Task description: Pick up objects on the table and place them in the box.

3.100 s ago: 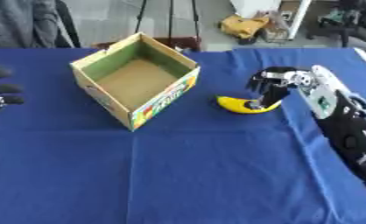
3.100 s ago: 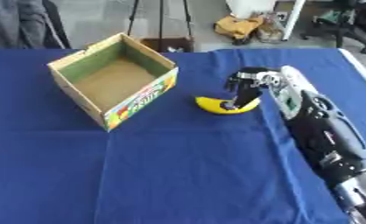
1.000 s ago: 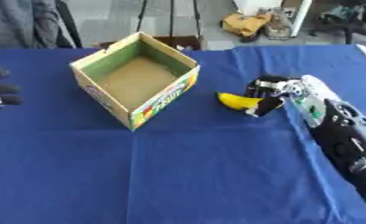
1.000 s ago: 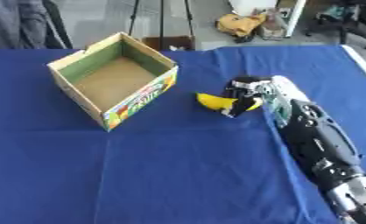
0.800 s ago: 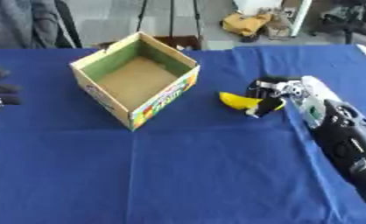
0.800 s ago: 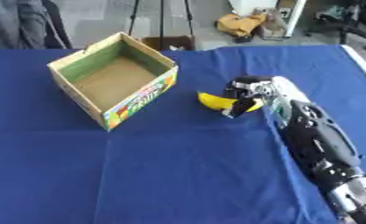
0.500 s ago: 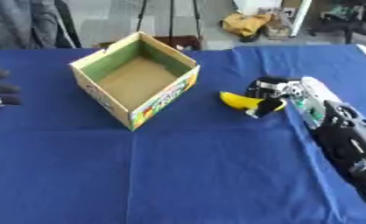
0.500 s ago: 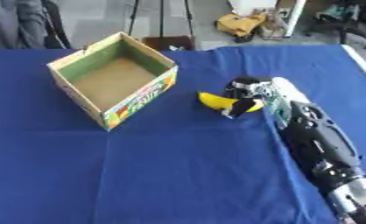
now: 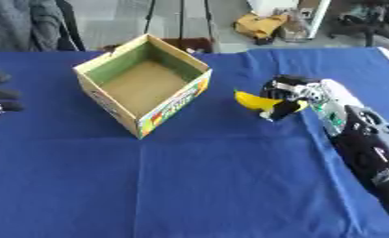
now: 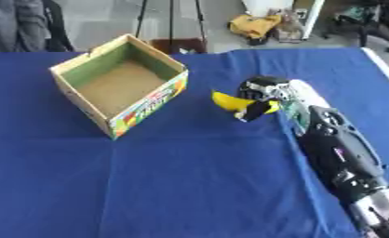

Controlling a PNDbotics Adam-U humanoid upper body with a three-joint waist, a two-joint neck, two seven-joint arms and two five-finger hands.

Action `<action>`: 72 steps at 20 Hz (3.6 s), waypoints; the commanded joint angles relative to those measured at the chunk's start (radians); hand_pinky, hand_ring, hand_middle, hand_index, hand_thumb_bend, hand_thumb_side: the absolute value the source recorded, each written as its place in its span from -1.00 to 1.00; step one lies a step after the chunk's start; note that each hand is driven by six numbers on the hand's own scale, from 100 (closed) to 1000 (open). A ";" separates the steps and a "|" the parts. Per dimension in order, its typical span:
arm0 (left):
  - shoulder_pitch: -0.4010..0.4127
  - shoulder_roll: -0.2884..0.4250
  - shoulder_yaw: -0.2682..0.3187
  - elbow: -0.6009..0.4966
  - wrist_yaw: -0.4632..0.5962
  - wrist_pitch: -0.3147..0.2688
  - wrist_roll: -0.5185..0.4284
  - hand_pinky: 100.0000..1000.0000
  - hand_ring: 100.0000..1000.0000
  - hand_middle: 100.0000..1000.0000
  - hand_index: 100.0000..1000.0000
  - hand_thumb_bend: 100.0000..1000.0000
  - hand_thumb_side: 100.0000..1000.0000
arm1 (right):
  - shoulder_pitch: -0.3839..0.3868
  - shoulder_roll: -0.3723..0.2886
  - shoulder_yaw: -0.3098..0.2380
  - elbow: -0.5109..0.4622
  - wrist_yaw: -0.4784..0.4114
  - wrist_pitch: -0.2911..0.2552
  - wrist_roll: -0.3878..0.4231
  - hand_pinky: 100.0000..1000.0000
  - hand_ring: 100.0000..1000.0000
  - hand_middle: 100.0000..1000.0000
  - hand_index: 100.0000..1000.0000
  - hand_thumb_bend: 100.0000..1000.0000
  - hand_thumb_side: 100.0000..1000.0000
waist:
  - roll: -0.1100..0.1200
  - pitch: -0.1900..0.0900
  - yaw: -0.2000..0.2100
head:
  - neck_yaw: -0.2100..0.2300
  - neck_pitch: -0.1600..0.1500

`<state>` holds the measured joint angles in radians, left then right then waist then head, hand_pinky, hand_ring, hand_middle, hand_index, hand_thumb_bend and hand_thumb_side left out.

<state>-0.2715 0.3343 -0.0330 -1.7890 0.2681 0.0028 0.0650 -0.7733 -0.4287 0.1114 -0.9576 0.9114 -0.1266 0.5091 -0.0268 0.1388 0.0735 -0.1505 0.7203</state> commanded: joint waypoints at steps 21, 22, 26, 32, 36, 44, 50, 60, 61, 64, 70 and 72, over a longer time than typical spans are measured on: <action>-0.031 0.012 -0.011 -0.021 0.006 0.000 -0.018 0.09 0.14 0.26 0.38 0.06 1.00 | -0.176 0.041 0.014 -0.153 0.067 -0.053 -0.036 0.18 0.10 -0.02 0.26 -1.00 -0.27 | -0.017 -0.026 0.062 | -0.042 -0.024; -0.037 0.008 -0.013 -0.022 0.008 0.000 -0.020 0.09 0.14 0.26 0.38 0.06 1.00 | -0.184 0.053 0.015 -0.147 0.078 -0.055 -0.041 0.18 0.10 -0.02 0.26 -1.00 -0.27 | -0.018 -0.025 0.075 | -0.049 -0.028; -0.064 -0.008 -0.024 -0.028 0.015 0.000 -0.033 0.09 0.14 0.26 0.38 0.07 1.00 | -0.208 0.099 0.019 -0.122 0.126 -0.067 -0.064 0.18 0.11 -0.01 0.27 -1.00 -0.26 | -0.022 -0.016 0.133 | -0.092 -0.050; -0.101 -0.030 -0.042 -0.039 0.025 0.001 -0.053 0.09 0.14 0.26 0.38 0.07 1.00 | -0.230 0.160 0.025 -0.092 0.215 -0.086 -0.090 0.18 0.15 0.02 0.28 -1.00 -0.24 | -0.026 0.005 0.202 | -0.153 -0.084; -0.114 -0.040 -0.049 -0.041 0.028 0.003 -0.063 0.09 0.14 0.26 0.38 0.07 1.00 | -0.233 0.189 0.023 -0.065 0.273 -0.093 -0.110 0.19 0.16 0.04 0.28 -1.00 -0.23 | -0.028 0.015 0.220 | -0.181 -0.098; -0.118 -0.042 -0.051 -0.040 0.029 0.005 -0.064 0.09 0.13 0.25 0.38 0.08 1.00 | -0.216 0.211 0.008 -0.010 0.351 -0.062 -0.133 0.26 0.37 0.32 0.56 -0.63 0.05 | -0.027 0.024 0.217 | -0.191 -0.112; -0.119 -0.038 -0.053 -0.039 0.028 0.006 -0.065 0.09 0.13 0.25 0.38 0.08 1.00 | -0.203 0.215 0.003 -0.014 0.435 0.009 -0.236 0.40 0.61 0.69 0.79 -0.01 0.41 | -0.027 0.027 0.209 | -0.193 -0.123; -0.101 -0.026 -0.037 -0.036 0.022 0.004 -0.049 0.08 0.12 0.24 0.37 0.08 1.00 | -0.179 0.158 0.017 -0.117 0.346 0.038 -0.398 0.32 0.50 0.52 0.74 -0.45 0.34 | -0.023 0.018 0.148 | -0.150 -0.115; -0.098 -0.025 -0.034 -0.035 0.022 0.003 -0.046 0.08 0.12 0.24 0.37 0.08 1.00 | -0.172 0.146 0.018 -0.140 0.304 0.039 -0.406 0.31 0.50 0.51 0.74 -0.46 0.34 | -0.023 0.017 0.138 | -0.143 -0.112; -0.086 -0.022 -0.028 -0.031 0.019 0.002 -0.039 0.08 0.12 0.24 0.37 0.08 1.00 | -0.138 0.092 0.023 -0.233 0.132 0.050 -0.450 0.23 0.39 0.34 0.68 -0.65 0.32 | -0.020 0.012 0.101 | -0.113 -0.107; -0.068 -0.012 -0.015 -0.025 0.012 -0.002 -0.026 0.08 0.13 0.24 0.37 0.07 1.00 | -0.008 -0.041 0.046 -0.452 -0.239 0.077 -0.519 0.18 0.28 0.17 0.56 -0.77 0.28 | -0.011 0.009 0.041 | -0.062 -0.098; -0.064 -0.010 -0.012 -0.022 0.011 -0.003 -0.021 0.08 0.13 0.24 0.37 0.06 1.00 | 0.046 -0.079 0.043 -0.512 -0.340 0.100 -0.525 0.18 0.27 0.16 0.55 -0.81 0.27 | -0.009 0.009 0.023 | -0.050 -0.096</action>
<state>-0.3261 0.3003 -0.0570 -1.8006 0.2843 0.0021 0.0383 -0.7153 -0.4578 0.1604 -1.4140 0.6373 -0.0382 -0.0082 -0.0389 0.1657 0.0929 -0.2105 0.6159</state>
